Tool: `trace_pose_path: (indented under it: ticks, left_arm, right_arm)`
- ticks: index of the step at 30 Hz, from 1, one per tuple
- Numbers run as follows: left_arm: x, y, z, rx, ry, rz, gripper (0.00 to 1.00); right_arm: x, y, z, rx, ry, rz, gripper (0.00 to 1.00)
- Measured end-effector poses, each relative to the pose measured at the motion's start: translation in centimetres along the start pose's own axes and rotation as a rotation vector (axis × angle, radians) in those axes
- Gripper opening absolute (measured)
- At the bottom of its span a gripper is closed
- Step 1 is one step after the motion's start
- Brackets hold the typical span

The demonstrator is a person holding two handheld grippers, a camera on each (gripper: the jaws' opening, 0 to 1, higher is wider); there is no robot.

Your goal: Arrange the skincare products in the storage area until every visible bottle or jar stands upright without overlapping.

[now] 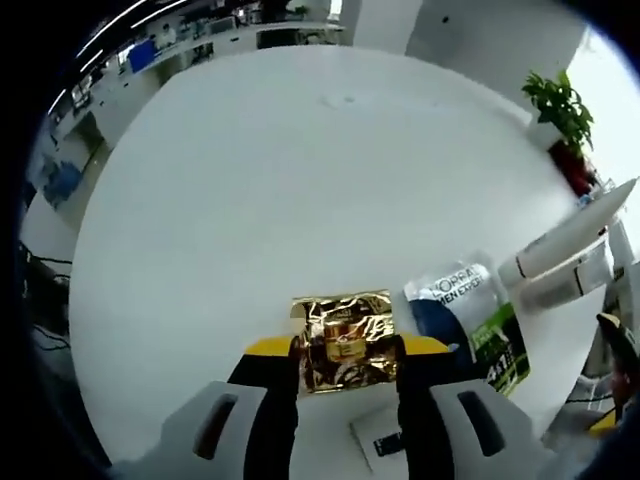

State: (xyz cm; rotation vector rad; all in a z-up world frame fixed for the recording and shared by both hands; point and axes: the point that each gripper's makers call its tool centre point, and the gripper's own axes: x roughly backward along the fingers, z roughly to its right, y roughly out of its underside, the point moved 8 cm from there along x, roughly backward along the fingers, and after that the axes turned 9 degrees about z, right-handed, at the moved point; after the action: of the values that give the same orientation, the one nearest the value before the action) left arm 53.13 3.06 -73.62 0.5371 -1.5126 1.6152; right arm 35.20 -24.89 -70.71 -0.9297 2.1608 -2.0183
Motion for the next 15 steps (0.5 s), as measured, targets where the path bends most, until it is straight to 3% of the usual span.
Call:
trace_pose_path:
  ticks: [15]
  left_arm:
    - [0.26, 0.18, 0.63, 0.098, -0.051, 0.042, 0.35]
  right_arm:
    - [0.17, -0.18, 0.18, -0.014, 0.003, 0.019, 0.98]
